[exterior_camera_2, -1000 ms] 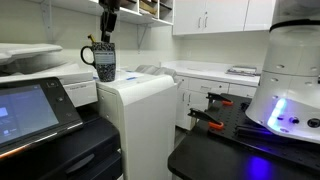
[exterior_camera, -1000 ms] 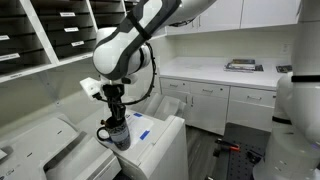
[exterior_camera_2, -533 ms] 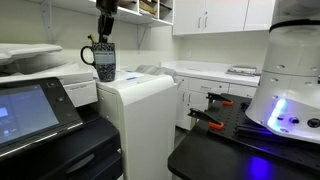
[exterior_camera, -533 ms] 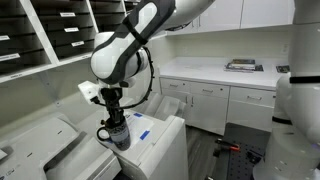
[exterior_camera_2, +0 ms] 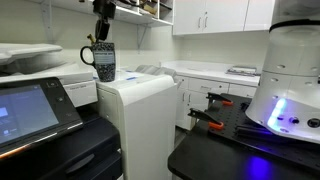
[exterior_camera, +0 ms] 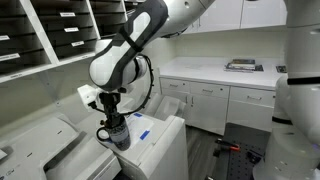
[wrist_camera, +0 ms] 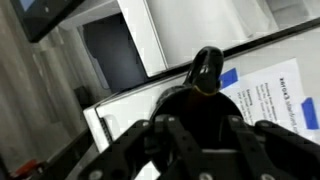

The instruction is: Remove the yellow pen from the mug

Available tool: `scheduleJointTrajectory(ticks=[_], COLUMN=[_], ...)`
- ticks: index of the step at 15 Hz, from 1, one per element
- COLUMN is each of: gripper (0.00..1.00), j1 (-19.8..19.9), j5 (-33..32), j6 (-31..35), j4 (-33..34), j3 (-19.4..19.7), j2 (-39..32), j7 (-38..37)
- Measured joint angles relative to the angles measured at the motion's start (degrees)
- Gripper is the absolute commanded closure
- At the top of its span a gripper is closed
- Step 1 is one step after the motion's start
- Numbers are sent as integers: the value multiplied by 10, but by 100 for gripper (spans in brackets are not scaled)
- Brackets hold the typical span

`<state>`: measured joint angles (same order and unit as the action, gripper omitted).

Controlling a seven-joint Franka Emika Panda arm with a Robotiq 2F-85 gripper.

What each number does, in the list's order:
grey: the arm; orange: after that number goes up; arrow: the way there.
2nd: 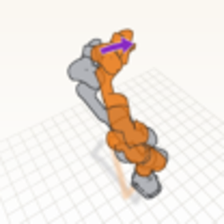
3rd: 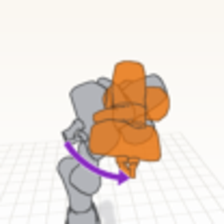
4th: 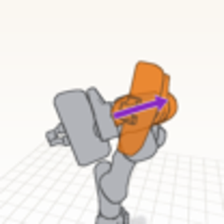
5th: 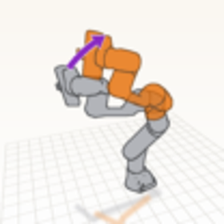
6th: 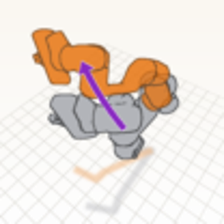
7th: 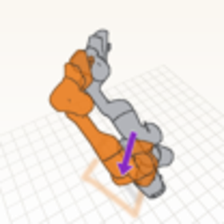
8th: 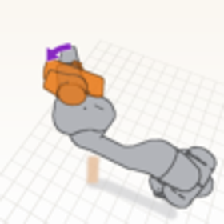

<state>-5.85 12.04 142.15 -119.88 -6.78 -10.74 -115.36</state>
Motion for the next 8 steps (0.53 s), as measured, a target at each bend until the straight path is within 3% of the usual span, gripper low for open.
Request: scheduleJointTrajectory(ticks=[1, 3, 4, 8], gripper=[66, 92, 99, 95], j1=[-1, -2, -2, -2], j5=[9, 23, 30, 41], j6=[4, 9, 11, 16], j4=[0, 0, 0, -1], j3=[0, 0, 0, 5], j2=[-2, -3, -4, -4], j7=[3, 5, 6, 6])
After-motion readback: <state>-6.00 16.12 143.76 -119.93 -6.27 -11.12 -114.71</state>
